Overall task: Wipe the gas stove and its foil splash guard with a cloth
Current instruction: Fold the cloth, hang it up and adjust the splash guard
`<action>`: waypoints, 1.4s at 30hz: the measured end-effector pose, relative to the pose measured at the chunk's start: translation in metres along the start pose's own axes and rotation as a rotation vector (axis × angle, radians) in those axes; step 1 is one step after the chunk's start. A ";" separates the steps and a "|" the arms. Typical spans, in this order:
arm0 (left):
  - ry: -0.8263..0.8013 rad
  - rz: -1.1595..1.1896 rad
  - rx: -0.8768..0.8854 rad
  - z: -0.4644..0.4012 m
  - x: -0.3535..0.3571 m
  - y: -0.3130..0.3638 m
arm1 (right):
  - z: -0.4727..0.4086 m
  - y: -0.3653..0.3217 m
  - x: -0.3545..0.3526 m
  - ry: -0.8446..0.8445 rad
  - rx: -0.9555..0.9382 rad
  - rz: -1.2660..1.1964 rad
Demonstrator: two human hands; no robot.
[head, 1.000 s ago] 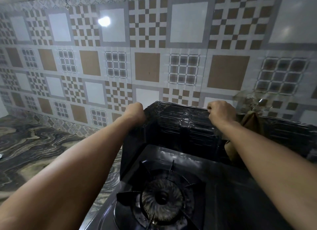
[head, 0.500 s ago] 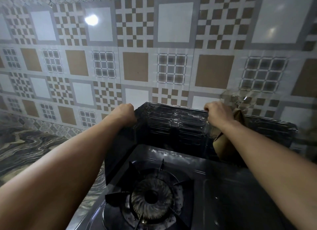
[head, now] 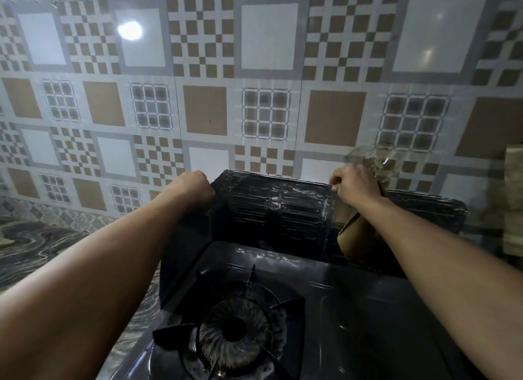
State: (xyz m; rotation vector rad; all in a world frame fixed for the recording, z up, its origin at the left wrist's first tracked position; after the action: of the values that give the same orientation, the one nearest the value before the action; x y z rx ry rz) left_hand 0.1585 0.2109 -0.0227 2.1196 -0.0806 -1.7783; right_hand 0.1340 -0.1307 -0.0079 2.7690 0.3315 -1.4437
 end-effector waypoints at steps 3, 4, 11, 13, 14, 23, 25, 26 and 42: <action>0.022 0.019 0.000 0.000 -0.004 0.006 | -0.002 0.001 0.001 -0.015 0.010 0.003; 0.030 0.025 0.001 0.000 -0.005 0.008 | -0.002 0.001 0.001 -0.019 0.012 0.010; 0.084 0.021 0.024 -0.015 -0.006 0.020 | -0.004 0.002 0.004 -0.026 0.010 0.027; 0.103 0.007 0.035 -0.019 -0.004 0.024 | -0.004 0.003 0.004 -0.025 0.000 0.022; 0.113 0.002 0.036 -0.021 -0.004 0.025 | -0.005 0.003 0.004 -0.023 -0.004 0.016; 0.085 0.015 0.025 -0.033 0.000 0.027 | -0.008 0.008 0.009 -0.022 0.043 -0.059; 0.085 0.009 0.016 -0.035 0.002 0.025 | -0.008 0.007 0.008 -0.004 0.053 -0.079; 0.083 0.006 0.015 -0.035 0.002 0.024 | -0.007 0.006 0.008 0.008 0.056 -0.086; -0.006 -0.064 0.005 -0.024 -0.006 0.009 | 0.006 0.005 -0.004 0.092 0.067 -0.157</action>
State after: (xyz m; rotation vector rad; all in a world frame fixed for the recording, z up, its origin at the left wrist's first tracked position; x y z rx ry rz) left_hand 0.1816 0.2099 -0.0114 2.1434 -0.0186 -1.8219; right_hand 0.1280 -0.1372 -0.0080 2.9282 0.5223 -1.3839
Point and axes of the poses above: each hand's wrist, its own z-axis away from the middle knuckle, its own x-axis out of the palm, y = z × x, the point moved 7 cm from there along -z, towards the middle knuckle, and after that the axes turned 12 degrees about -x, right-handed, at the moved point
